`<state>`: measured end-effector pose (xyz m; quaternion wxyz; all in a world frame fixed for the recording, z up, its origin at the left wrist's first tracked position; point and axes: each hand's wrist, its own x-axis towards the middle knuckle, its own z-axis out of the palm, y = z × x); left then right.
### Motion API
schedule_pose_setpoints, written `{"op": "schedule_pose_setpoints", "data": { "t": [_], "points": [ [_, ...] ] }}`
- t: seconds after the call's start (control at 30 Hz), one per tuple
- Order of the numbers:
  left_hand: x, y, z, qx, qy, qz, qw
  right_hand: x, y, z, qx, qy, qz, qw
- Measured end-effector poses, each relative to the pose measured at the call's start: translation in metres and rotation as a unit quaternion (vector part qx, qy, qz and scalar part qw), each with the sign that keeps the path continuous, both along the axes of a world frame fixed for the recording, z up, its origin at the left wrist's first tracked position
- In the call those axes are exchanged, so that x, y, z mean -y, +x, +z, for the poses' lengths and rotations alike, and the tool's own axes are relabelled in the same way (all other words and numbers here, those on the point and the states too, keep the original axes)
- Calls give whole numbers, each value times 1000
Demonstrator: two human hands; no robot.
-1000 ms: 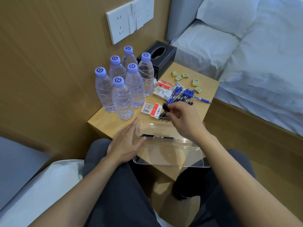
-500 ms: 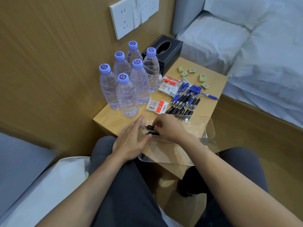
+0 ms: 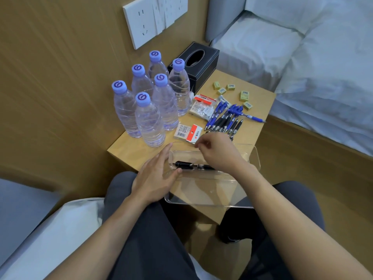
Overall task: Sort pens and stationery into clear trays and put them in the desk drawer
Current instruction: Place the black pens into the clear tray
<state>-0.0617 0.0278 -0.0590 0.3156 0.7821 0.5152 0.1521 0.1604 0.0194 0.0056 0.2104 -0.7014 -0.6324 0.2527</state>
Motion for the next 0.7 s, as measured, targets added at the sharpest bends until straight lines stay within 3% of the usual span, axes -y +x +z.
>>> {"op": "schedule_pose_setpoints", "data": {
  "t": [0.1,0.2,0.37,0.7],
  "points": [
    [0,0,0,4,-1,0,1000,-9,24,18,-44,49,-95,993],
    [0,0,1,4,0,0,1000,-27,60,15,-25,17,-162,986],
    [0,1,3,7,-6,0,1000,-51,90,-11,35,-144,-189,971],
    [-1,0,4,14,-7,2,1000,-64,63,-30,40,-172,-247,953]
  ]
}}
